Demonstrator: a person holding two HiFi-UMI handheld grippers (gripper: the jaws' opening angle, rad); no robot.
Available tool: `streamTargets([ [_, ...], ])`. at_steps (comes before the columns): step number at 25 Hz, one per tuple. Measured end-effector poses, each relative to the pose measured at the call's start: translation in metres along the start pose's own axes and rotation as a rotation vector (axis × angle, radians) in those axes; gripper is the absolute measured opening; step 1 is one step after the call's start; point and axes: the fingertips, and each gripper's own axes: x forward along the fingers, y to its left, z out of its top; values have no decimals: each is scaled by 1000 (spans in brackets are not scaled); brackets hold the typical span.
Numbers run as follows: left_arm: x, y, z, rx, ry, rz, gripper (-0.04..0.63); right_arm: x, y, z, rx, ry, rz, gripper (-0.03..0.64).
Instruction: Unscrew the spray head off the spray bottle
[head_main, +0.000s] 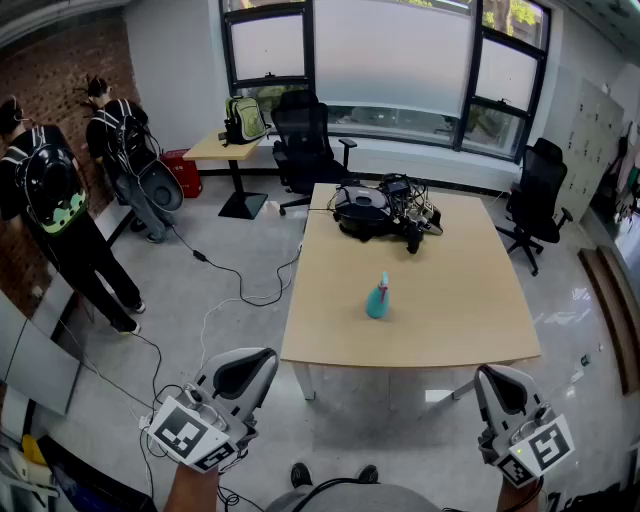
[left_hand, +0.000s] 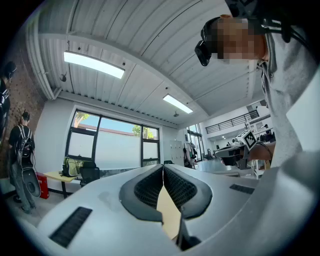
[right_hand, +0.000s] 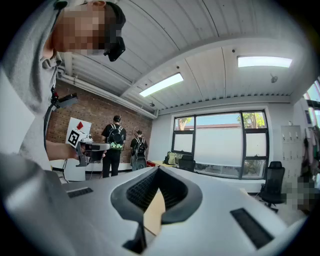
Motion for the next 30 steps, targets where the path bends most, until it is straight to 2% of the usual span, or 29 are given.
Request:
streamTargets([
  [16, 21, 5, -3, -4, 7, 6, 8, 13, -15, -9, 16, 12, 24, 6],
  [30, 98, -22, -21, -16, 46, 5, 8, 14, -86, -22, 22, 12, 53, 8],
])
